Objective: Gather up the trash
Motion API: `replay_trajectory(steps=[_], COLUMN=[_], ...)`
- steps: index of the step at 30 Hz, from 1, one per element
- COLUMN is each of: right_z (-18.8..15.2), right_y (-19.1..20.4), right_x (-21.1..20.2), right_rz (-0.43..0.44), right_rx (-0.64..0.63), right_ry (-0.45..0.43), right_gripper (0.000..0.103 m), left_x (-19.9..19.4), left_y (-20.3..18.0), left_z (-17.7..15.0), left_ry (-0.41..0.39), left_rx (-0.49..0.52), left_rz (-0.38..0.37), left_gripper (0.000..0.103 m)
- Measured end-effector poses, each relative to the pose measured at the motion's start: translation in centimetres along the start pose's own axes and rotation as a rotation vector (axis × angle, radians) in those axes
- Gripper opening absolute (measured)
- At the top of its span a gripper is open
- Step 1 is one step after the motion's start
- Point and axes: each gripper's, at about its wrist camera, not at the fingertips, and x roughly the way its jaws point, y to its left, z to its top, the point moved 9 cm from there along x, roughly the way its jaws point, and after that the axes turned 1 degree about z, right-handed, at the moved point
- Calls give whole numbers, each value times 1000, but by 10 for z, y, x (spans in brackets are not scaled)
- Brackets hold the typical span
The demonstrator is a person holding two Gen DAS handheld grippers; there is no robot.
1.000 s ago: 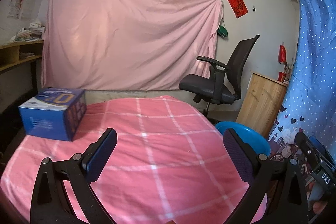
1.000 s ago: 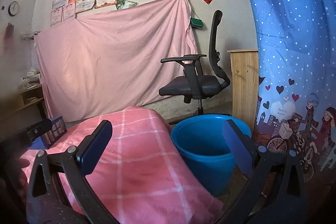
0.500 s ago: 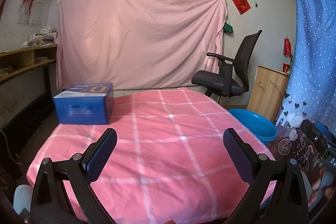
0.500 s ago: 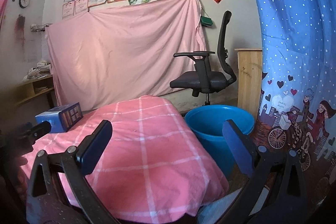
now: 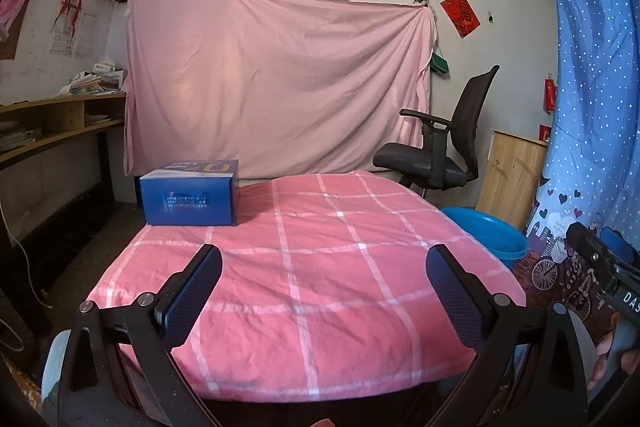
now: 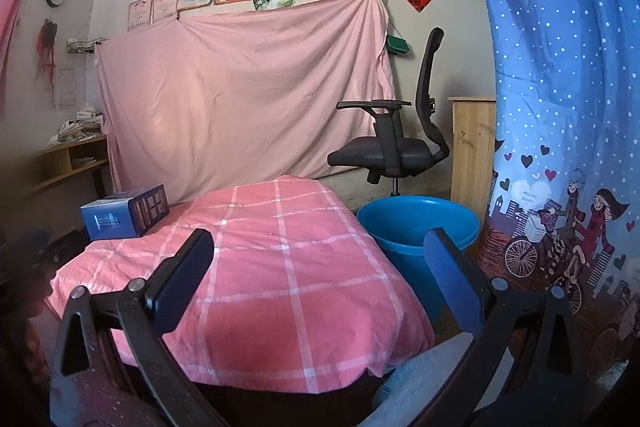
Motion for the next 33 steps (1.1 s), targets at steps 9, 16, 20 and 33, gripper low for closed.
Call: replay_trajectory(steps=[9,16,20,33], right_z=[-7,-13,-20,-29], right_y=[12,32,39,32], right_x=[-20,-27,-21,-11], right_rz=[-1,25,23,7], right_rx=[-24,-60,-90,-66], right_ry=[-31,-26,-3,44], right_gripper=[103,103,103,103], left_x=[-17,-27,-27,-20], left_y=[10,-1,-1,9], left_z=[-10,-18,-18,-25], left_ry=[-32,-48,-55,-24], left_rx=[-18,33,37,4], left_rz=[21,9,5,27], left_gripper=[100,100,100,100])
